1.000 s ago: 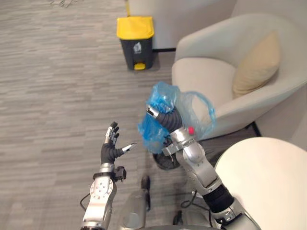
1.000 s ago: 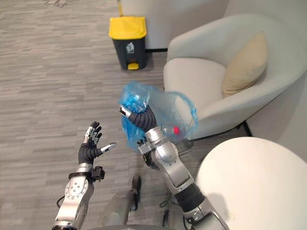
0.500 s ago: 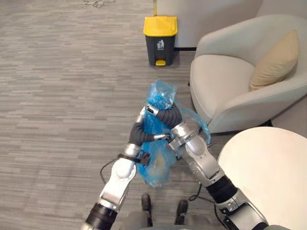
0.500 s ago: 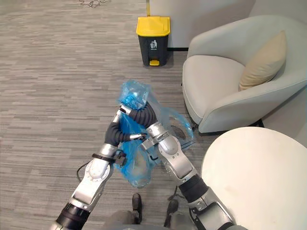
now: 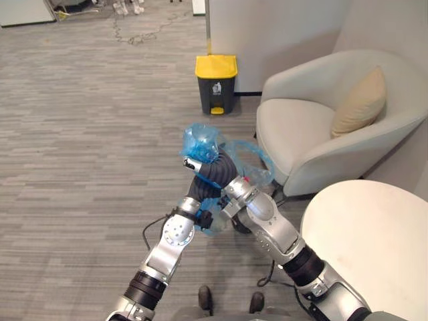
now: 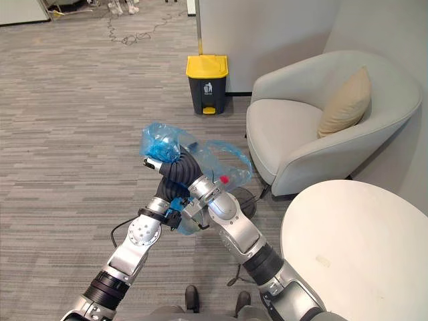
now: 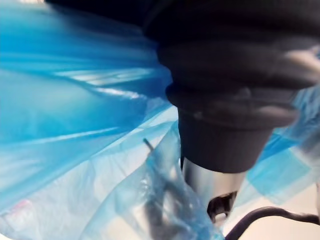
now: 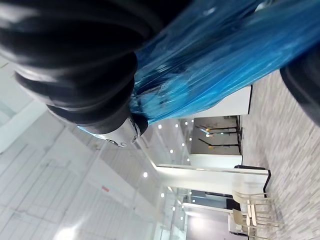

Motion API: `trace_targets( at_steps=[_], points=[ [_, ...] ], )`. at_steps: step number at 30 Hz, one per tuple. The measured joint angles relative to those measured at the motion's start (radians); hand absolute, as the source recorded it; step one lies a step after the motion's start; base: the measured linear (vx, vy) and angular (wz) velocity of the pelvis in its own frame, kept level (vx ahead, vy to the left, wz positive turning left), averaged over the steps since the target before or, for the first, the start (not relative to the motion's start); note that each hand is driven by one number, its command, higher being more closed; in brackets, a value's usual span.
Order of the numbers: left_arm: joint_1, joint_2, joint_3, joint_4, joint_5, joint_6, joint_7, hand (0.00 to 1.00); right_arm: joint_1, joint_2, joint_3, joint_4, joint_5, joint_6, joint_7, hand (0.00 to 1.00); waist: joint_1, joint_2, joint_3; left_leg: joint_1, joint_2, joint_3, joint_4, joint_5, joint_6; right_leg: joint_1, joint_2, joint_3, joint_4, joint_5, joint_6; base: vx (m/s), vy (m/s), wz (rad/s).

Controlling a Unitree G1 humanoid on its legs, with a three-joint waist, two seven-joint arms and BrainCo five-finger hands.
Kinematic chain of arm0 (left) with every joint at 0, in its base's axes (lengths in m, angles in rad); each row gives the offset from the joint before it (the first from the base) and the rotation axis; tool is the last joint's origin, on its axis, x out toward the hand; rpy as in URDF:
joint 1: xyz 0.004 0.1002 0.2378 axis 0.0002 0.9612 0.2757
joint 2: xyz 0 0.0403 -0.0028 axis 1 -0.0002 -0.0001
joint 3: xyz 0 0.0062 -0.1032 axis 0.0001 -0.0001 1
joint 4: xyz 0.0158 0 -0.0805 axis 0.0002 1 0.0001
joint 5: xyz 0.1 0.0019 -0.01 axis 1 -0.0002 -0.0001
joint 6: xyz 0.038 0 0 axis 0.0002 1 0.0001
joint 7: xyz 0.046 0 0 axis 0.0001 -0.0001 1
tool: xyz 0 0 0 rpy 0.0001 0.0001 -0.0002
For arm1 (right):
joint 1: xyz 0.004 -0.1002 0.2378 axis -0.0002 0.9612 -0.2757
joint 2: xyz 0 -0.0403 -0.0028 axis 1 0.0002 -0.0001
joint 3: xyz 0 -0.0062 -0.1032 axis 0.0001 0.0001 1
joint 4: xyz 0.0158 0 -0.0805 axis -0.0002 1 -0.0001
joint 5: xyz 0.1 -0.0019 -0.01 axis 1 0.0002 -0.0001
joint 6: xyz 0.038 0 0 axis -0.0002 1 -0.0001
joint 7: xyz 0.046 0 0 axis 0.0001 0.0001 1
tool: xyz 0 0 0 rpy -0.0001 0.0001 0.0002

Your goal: Gather rubbish on tea table into small bin, then transfer packed bag to large trash can.

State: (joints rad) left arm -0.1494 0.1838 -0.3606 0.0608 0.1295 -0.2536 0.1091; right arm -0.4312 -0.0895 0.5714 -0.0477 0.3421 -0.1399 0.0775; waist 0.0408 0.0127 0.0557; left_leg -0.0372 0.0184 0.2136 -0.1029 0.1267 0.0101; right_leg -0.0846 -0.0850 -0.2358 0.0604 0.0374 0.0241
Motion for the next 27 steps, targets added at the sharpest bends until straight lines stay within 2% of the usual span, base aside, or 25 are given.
trace_targets(
  at_steps=[6,7,17,18,23,27],
  points=[
    [0.01,0.007,0.004,0.061,0.021,0.005,0.001,0.0,-0.046,-0.021,0.036,0.003,-0.045,0.015,-0.015,1.0,0.001,0.001,-0.01,0.001,0.004,-0.014,0.0,0.003,-0.002,0.025,0.016,0.017,-0.058,0.041,-0.008,-0.01,0.008,-0.05],
    [0.019,0.007,0.006,0.066,0.021,0.005,0.002,1.0,-0.046,-0.022,0.035,0.003,-0.05,0.017,-0.016,1.0,0.001,0.0,-0.01,0.001,0.005,-0.017,0.0,0.004,-0.003,0.027,0.018,0.017,-0.062,0.042,-0.006,0.0,-0.001,0.03],
    [0.037,-0.02,0.002,0.141,0.031,0.009,0.001,1.0,-0.098,-0.024,0.069,0.061,-0.067,0.034,-0.018,1.0,0.001,0.0,-0.01,0.001,0.024,-0.028,0.0,0.012,-0.015,0.041,0.04,0.014,-0.085,0.047,-0.012,0.0,0.0,0.0],
    [0.032,-0.025,0.001,0.155,0.03,0.009,0.005,1.0,-0.106,-0.024,0.08,0.072,-0.065,0.034,-0.017,0.0,0.002,0.0,-0.01,0.001,0.026,-0.03,0.0,0.012,-0.016,0.044,0.043,0.012,-0.089,0.048,-0.013,0.01,-0.003,0.04],
    [0.031,-0.031,-0.004,0.167,0.021,0.015,0.032,1.0,-0.115,-0.02,0.1,0.075,-0.054,0.034,-0.013,0.0,0.002,0.0,-0.01,-0.003,0.035,-0.038,0.0,0.017,-0.022,0.047,0.054,0.007,-0.101,0.051,-0.019,0.01,-0.002,0.01],
    [0.034,-0.035,0.004,0.164,-0.041,0.017,0.068,1.0,-0.115,-0.019,0.107,0.074,-0.059,0.031,-0.009,0.0,-0.001,-0.001,-0.01,-0.009,0.036,-0.045,0.0,0.017,-0.023,0.047,0.057,0.003,-0.111,0.054,-0.022,0.0,0.0,0.0]
  ],
)
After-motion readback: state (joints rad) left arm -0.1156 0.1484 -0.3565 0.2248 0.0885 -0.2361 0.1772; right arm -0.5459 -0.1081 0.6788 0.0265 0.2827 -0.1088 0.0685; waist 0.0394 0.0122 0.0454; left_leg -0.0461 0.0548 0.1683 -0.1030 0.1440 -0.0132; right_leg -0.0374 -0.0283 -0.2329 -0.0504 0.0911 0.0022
